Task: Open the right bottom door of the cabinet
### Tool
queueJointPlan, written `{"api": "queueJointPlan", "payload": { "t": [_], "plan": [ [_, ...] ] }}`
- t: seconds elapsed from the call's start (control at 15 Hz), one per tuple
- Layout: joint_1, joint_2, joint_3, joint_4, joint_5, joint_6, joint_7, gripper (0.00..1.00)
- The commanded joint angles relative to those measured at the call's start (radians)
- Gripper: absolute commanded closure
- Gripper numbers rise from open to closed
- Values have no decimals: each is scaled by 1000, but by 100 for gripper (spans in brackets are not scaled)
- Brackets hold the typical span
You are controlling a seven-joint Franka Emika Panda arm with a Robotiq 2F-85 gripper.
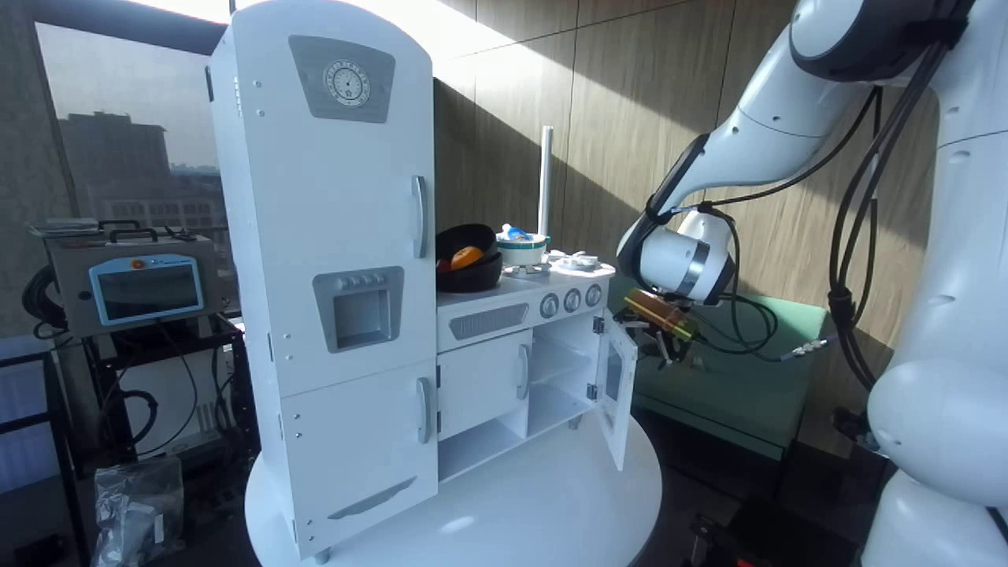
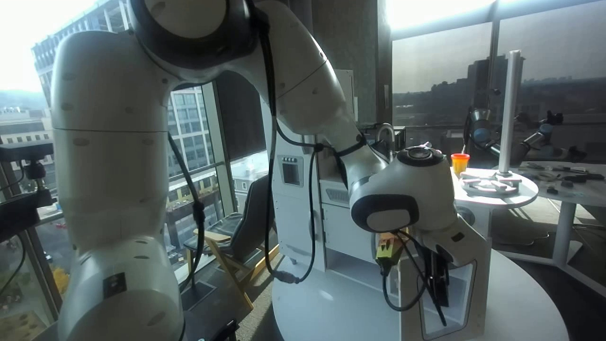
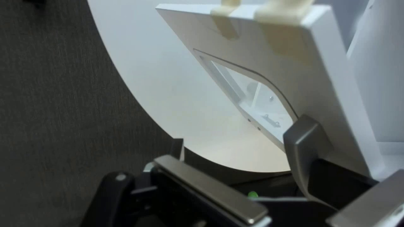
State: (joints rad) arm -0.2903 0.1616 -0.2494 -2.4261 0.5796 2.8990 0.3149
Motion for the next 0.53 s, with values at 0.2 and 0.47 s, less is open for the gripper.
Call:
{"api": "queueJointPlan", "payload": {
  "t": [0.2, 0.47],
  "plan": [
    [304, 73, -454, -31, -555, 233, 361, 0],
    [547, 175, -770, 77, -788, 269, 559, 0]
  ]
}}
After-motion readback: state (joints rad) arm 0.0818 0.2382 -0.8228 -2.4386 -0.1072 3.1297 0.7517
